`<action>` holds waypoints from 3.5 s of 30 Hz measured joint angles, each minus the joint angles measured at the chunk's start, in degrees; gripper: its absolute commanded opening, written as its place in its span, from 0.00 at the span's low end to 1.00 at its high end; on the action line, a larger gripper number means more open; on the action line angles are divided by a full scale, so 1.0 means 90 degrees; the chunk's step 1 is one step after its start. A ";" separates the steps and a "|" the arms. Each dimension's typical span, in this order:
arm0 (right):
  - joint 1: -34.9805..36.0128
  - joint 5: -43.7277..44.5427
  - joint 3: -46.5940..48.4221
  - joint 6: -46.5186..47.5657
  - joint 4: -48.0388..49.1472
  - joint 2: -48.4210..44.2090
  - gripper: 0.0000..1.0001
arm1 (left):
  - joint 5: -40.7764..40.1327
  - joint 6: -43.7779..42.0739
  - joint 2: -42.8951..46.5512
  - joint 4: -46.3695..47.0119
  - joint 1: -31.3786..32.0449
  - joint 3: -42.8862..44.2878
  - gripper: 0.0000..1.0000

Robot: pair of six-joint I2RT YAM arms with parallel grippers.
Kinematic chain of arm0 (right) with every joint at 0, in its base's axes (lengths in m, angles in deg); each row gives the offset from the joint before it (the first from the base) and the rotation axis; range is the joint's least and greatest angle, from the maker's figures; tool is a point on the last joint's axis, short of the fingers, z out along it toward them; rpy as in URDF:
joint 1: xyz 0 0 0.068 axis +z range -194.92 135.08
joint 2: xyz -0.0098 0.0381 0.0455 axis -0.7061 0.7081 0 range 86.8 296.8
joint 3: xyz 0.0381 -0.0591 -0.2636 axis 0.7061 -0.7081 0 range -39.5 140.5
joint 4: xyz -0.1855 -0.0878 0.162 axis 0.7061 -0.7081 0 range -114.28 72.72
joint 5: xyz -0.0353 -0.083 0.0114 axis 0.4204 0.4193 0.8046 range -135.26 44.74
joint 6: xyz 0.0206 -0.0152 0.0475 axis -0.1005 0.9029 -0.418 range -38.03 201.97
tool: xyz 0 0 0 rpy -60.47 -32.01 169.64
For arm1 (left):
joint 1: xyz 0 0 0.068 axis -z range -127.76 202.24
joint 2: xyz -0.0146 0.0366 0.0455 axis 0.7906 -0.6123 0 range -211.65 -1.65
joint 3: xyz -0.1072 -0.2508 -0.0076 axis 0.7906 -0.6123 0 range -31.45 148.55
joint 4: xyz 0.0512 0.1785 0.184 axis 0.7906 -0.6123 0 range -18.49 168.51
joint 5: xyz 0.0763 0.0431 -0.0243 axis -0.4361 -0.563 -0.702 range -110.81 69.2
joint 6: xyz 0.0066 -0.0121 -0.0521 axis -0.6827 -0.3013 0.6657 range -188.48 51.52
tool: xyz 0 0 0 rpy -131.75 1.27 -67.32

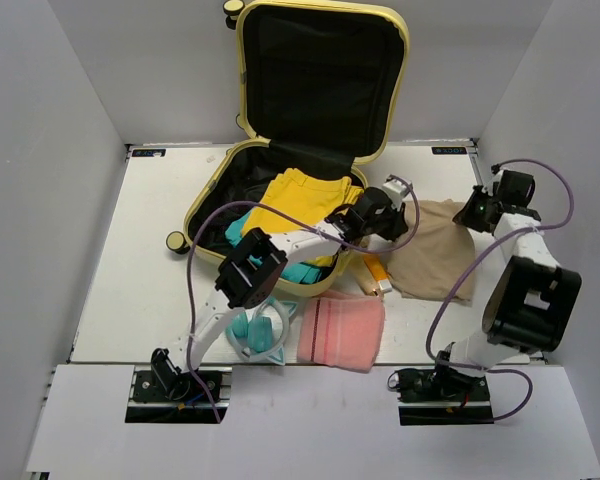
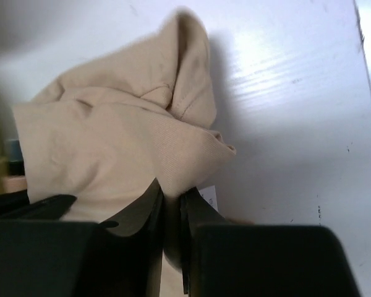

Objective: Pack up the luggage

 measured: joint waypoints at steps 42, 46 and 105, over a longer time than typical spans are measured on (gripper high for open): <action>0.5425 -0.0075 0.2533 -0.0075 -0.1945 -0.1333 0.00 | -0.1751 -0.3495 0.7553 0.0039 -0.0522 -0.5234 0.00; 0.5831 0.0282 0.2543 -0.0216 -0.1688 -0.1086 0.00 | -0.1909 -0.3415 0.8004 -0.0012 -0.0993 -0.5778 0.00; 0.4731 0.1870 0.3315 -0.1999 -0.1209 0.1659 0.57 | 0.2521 -0.0384 0.1447 -0.2620 -0.3793 -0.0432 0.30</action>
